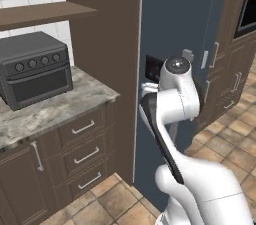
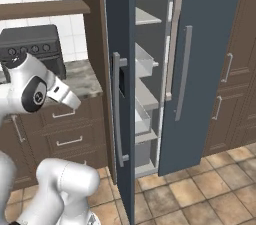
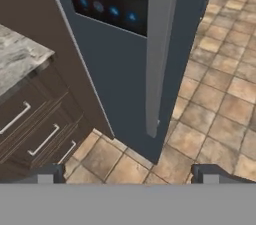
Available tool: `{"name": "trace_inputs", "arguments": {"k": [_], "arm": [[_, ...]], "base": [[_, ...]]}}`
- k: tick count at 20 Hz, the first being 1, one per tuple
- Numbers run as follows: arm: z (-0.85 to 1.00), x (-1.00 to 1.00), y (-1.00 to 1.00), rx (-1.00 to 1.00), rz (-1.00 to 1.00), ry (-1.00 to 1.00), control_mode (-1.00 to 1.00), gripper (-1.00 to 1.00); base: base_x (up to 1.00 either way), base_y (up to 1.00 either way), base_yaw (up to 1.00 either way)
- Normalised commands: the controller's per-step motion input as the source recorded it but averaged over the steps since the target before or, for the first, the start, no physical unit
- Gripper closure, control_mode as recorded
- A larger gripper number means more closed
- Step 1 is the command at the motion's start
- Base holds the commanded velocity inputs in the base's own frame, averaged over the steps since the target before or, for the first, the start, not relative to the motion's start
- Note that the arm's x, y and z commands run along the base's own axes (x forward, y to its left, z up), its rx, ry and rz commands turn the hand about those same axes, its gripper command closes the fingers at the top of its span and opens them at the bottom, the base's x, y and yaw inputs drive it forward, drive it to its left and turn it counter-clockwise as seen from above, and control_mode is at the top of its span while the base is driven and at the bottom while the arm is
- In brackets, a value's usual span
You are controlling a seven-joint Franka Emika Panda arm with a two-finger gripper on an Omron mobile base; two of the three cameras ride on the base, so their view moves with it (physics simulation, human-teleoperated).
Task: Take the limes from the highest rack and move them to the second highest rack where the broccoli and lime are located, to maximize freezer space. Close the freezer door after rearranging.
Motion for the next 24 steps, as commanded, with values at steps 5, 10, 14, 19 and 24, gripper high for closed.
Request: {"name": "trace_inputs", "arguments": {"k": [5,10,14,19,24], "arm": [[-0.18,0.95,-0.24,0.0,0.0,0.0,-1.0,-1.0],[-0.25,0.9,-0.46,0.0,0.0,-0.01,-1.0,-1.0],[-0.2,0.92,-0.61,0.02,0.0,-0.02,-1.0,-1.0],[-0.14,0.99,-0.73,0.11,0.0,0.0,-1.0,-1.0],[-0.06,1.0,-0.78,0.19,0.0,0.0,-1.0,-1.0]], "base": [[0.0,0.0,0.0],[0.0,0.0,0.0],[0.0,0.0,0.0],[0.0,0.0,0.0],[0.0,0.0,0.0]]}}
